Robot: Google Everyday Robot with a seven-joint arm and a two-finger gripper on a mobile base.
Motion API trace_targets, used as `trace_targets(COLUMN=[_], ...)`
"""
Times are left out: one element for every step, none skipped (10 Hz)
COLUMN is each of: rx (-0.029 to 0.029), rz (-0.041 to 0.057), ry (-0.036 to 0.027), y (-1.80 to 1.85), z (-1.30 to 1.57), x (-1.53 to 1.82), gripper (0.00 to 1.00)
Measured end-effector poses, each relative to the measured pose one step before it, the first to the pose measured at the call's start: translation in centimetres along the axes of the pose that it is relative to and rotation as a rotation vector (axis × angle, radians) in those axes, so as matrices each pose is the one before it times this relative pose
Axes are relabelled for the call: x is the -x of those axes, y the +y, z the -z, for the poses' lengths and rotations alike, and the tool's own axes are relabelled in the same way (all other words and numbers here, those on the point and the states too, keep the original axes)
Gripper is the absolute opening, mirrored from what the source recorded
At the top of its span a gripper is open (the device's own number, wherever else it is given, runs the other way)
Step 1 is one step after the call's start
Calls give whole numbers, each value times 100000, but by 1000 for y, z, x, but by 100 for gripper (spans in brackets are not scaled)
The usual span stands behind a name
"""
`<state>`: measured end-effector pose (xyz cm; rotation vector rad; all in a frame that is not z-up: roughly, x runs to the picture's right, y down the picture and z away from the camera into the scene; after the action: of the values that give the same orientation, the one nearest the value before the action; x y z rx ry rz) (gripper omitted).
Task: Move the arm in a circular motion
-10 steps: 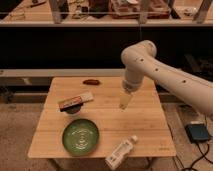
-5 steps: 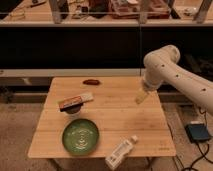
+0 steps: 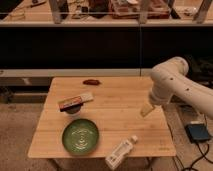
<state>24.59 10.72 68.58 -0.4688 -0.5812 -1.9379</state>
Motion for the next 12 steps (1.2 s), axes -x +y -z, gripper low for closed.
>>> trace_targets(rx=[-2393,-1451,-1663,-1365,-2660,-1788,-2401,-2146,-1888,-1417,-1304,-379], rz=[-3310,-2078,-335,1772,6122,4689,7364,7834,8415,7678,8688,3083], ry=[-1666,-1011,-1592,-1076,-1578,-497,-307,-412,-664,-660,-686,-485], y=[-1903,-1242,-1883,-1658,-3221,-1955,-2225,-1782,-1637,-1309,-871,375], z=[81,28,-35,-88,-285,-291,-406,-389,-372,-321,-359,-221], x=[2290,1461,1353,499,-125,-737,-1455,-1751,-2048,-2156,-2928,-1752], gripper=[80,80,80,80,80,80,80,80,80,80,80,80])
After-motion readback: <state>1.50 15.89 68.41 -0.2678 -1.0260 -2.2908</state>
